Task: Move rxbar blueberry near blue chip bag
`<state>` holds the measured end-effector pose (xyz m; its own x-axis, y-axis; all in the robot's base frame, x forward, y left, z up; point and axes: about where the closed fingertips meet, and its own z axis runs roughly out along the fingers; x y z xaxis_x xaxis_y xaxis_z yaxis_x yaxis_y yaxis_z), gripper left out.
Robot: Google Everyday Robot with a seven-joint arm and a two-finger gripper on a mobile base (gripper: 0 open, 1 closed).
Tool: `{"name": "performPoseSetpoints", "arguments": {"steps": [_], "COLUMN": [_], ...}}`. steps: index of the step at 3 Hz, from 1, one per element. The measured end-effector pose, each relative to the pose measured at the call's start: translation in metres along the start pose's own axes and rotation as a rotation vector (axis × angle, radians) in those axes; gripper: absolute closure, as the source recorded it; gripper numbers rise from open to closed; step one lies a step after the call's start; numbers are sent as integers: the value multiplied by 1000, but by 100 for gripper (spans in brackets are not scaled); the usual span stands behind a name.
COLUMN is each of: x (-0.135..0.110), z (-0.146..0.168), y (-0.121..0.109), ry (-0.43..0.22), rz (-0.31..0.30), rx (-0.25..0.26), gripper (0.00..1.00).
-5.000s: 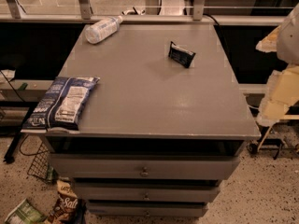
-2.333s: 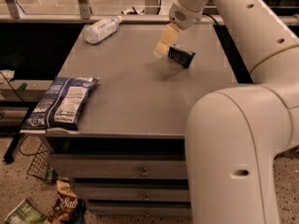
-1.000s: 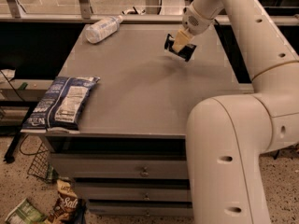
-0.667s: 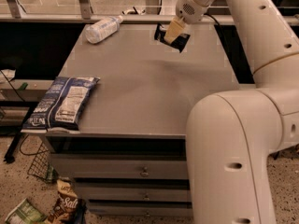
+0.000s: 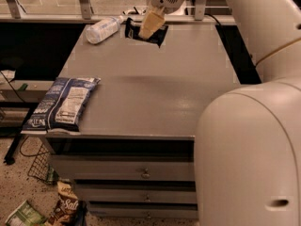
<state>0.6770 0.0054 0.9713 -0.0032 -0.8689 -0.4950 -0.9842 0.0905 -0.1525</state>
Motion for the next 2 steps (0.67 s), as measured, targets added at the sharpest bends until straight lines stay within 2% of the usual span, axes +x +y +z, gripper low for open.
{"name": "performPoseSetpoints", "arguments": {"steps": [1,2], "x": [-29,-49], "z": [21,42], "y": [41,80], "ry": [-23,-54], "rz": [-105,-166], "rx": [-111,-199], "gripper": [100,100]}}
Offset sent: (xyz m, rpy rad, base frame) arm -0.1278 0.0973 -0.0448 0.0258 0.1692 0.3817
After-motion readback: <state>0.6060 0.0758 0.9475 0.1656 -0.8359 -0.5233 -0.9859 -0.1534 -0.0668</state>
